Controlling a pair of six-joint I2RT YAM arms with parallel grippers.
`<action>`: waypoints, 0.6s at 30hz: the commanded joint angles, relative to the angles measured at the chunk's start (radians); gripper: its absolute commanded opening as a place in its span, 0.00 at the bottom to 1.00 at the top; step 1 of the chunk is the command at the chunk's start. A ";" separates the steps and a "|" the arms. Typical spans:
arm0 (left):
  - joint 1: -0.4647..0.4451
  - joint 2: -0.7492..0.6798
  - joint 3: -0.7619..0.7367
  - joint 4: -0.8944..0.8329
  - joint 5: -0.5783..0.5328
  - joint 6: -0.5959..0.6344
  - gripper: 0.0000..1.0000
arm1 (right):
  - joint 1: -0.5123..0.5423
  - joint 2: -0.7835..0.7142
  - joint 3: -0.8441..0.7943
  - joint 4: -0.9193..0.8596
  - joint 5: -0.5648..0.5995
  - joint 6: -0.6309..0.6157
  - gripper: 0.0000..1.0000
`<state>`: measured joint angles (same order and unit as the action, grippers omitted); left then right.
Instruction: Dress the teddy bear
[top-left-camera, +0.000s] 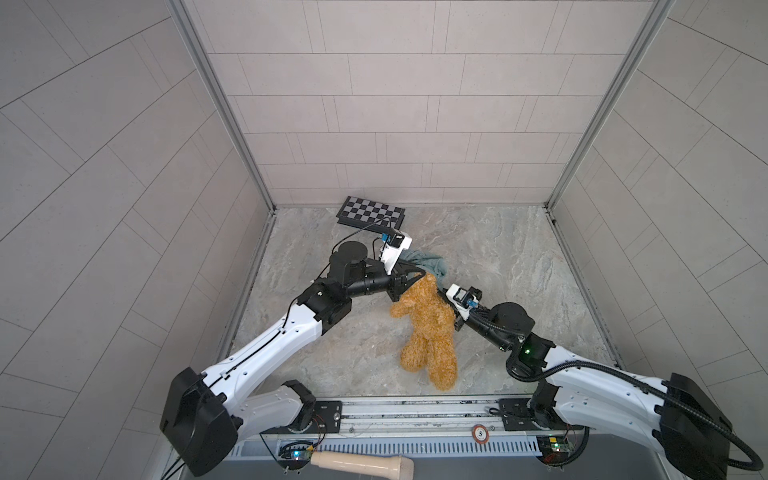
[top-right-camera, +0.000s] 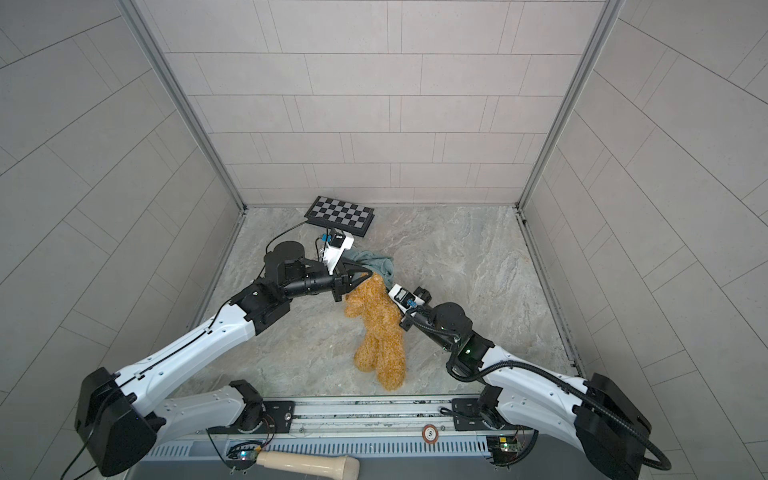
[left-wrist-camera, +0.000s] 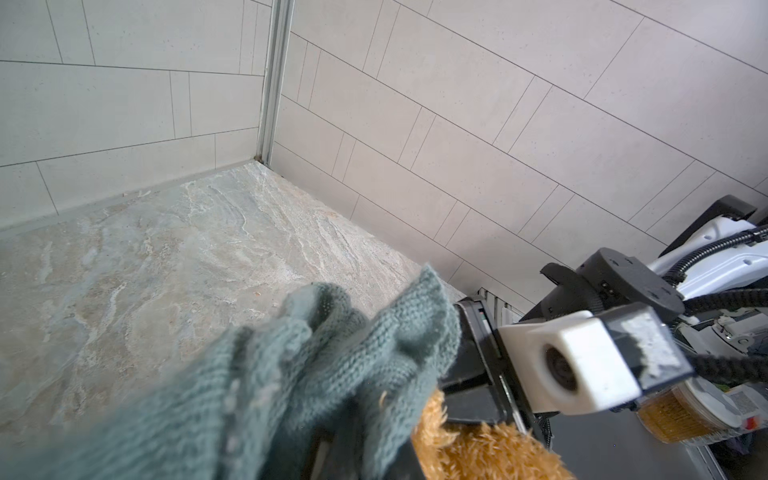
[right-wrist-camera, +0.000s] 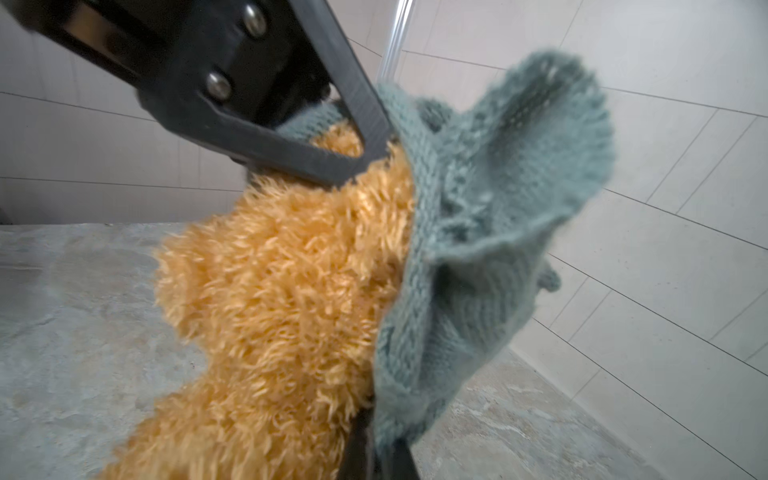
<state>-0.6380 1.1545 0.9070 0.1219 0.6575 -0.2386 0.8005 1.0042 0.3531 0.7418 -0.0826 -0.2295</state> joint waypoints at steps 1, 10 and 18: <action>-0.015 -0.058 0.005 0.075 -0.057 0.010 0.00 | 0.008 0.085 -0.024 0.107 0.058 -0.011 0.00; -0.112 -0.048 -0.029 -0.051 -0.478 0.209 0.00 | 0.069 -0.087 -0.028 -0.012 -0.181 0.065 0.00; -0.161 0.024 -0.104 0.067 -0.582 0.211 0.00 | 0.078 0.019 -0.053 0.143 -0.204 0.160 0.00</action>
<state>-0.7948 1.1660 0.8299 0.0647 0.1776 -0.0391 0.8612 1.0046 0.3050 0.7906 -0.2119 -0.1184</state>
